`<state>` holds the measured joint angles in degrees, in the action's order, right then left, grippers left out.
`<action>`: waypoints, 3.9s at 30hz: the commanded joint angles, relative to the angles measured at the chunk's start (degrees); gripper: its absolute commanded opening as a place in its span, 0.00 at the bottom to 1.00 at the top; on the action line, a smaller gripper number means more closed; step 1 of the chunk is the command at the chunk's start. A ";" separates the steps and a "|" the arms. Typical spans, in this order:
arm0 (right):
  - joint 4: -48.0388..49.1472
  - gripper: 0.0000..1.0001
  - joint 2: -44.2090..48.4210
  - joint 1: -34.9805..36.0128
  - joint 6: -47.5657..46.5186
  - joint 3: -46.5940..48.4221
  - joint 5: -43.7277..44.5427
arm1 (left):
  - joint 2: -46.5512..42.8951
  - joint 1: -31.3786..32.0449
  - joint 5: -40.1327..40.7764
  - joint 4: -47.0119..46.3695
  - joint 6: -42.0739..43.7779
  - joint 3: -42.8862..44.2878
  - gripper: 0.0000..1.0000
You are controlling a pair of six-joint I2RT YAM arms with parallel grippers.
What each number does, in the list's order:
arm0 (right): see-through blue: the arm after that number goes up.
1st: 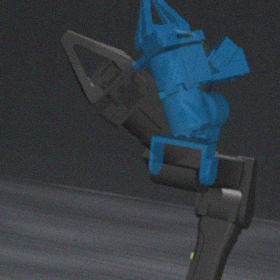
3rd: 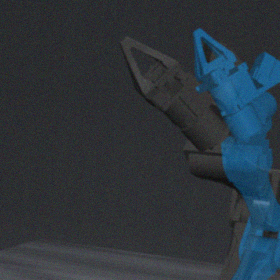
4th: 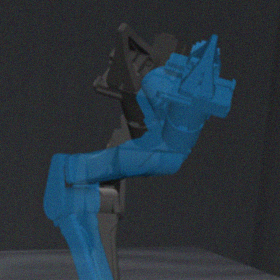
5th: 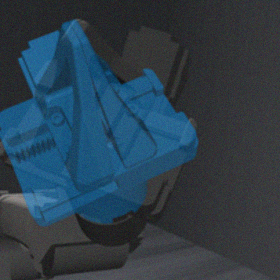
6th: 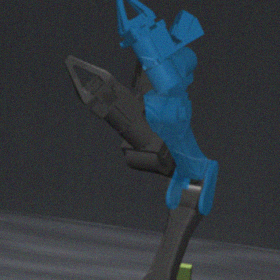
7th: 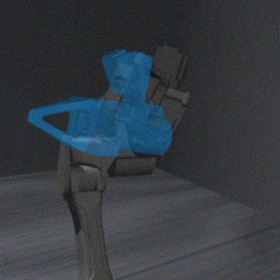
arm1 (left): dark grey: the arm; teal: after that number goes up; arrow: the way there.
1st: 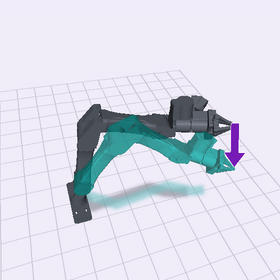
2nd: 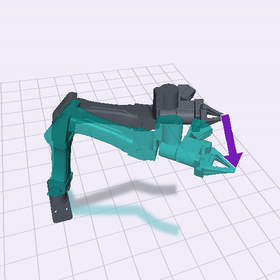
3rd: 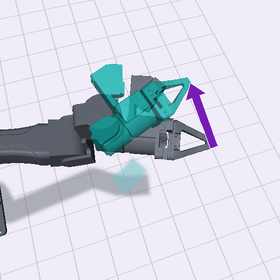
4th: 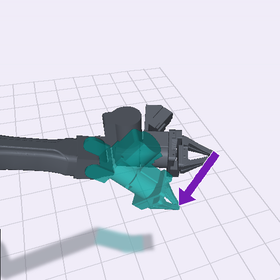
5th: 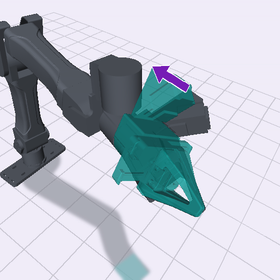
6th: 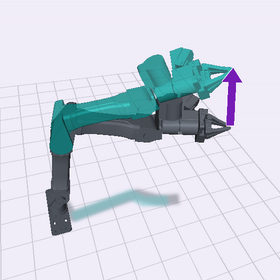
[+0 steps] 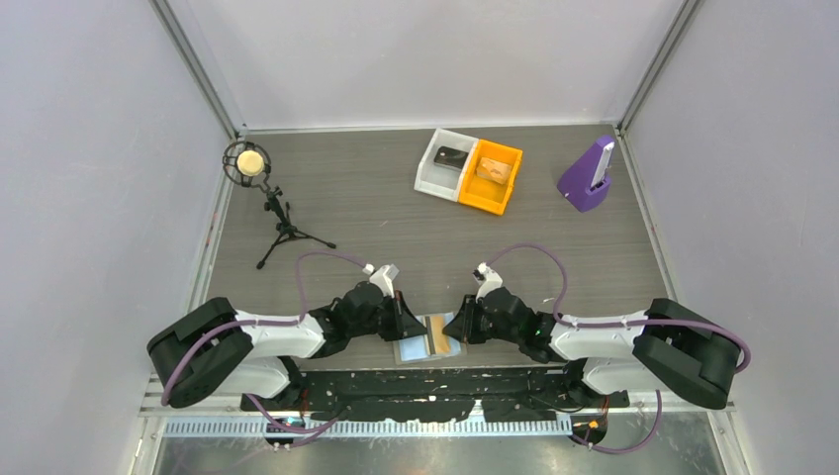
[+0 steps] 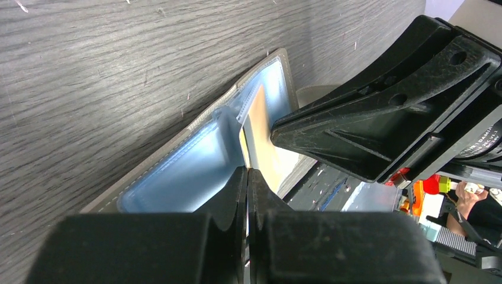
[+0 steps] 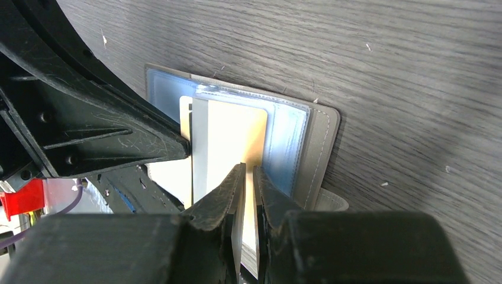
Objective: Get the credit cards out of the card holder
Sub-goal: Remove the credit card from the card holder, then place the credit card in the storage box.
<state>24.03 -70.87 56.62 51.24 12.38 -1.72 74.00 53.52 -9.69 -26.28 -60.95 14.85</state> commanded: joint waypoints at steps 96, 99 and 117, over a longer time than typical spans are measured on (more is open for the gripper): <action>23.60 0.67 -0.06 35.37 -96.07 7.64 30.22 | -59.85 0.36 19.09 41.71 -28.61 -0.02 0.00; 23.40 0.67 0.53 35.45 -96.69 7.30 30.35 | -59.78 0.36 18.66 41.28 -29.02 0.00 0.00; 34.37 0.06 -2.52 35.43 -95.30 6.37 33.67 | -55.50 0.45 11.19 34.28 -25.62 1.15 0.00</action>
<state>53.21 -75.94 91.83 -47.68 19.03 32.36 17.93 53.71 5.69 14.33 -88.55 14.61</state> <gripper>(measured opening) 0.094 0.009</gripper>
